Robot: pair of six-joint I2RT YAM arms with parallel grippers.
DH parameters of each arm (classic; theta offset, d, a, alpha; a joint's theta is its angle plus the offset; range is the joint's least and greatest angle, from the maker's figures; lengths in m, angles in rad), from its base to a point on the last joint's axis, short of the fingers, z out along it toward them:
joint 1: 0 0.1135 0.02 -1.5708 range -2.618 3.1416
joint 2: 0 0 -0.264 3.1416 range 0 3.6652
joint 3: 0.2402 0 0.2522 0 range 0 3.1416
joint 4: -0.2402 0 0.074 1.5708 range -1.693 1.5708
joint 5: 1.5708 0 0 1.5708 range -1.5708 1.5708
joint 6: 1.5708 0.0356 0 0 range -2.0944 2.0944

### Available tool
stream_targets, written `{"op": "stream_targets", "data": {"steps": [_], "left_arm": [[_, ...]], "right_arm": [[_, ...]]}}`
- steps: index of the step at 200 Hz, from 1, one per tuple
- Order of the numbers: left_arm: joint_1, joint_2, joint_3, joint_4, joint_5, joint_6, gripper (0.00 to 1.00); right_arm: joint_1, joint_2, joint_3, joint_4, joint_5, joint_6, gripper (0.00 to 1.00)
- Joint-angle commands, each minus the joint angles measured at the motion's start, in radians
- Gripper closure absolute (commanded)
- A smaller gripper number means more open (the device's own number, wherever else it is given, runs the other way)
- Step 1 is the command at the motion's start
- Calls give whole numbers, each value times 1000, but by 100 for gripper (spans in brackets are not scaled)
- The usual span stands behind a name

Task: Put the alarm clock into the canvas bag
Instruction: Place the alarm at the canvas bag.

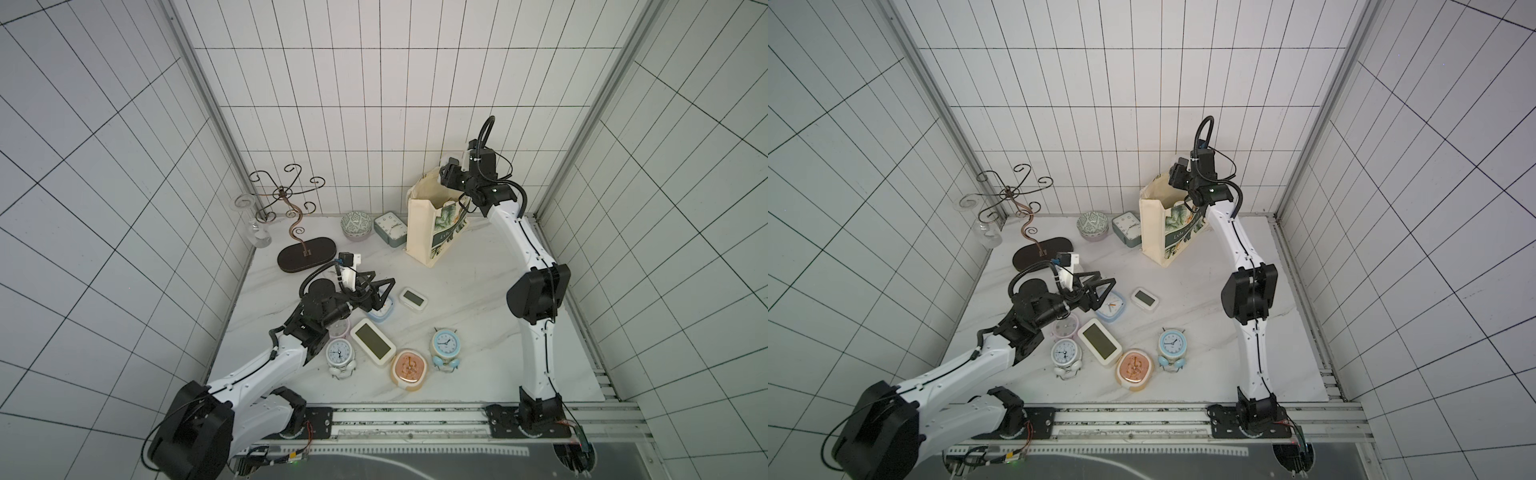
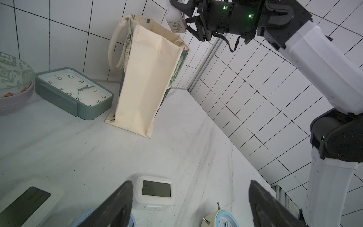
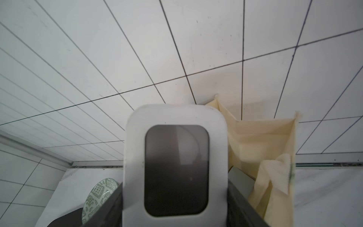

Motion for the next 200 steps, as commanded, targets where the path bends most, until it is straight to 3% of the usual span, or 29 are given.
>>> {"op": "stream_targets", "data": {"steps": [1,53,143,200], "left_arm": [[-4,22,35,16,-6,22,11],[-4,75,35,17,-3,53,10],[-4,99,36,11,23,61,11],[-6,101,31,12,21,64,11]], "right_arm": [[-18,28,83,27,50,35,73],[-27,97,37,-97,-7,-55,74],[36,166,-63,-400,-125,-343,69],[46,214,-70,-387,-157,-353,64]]}}
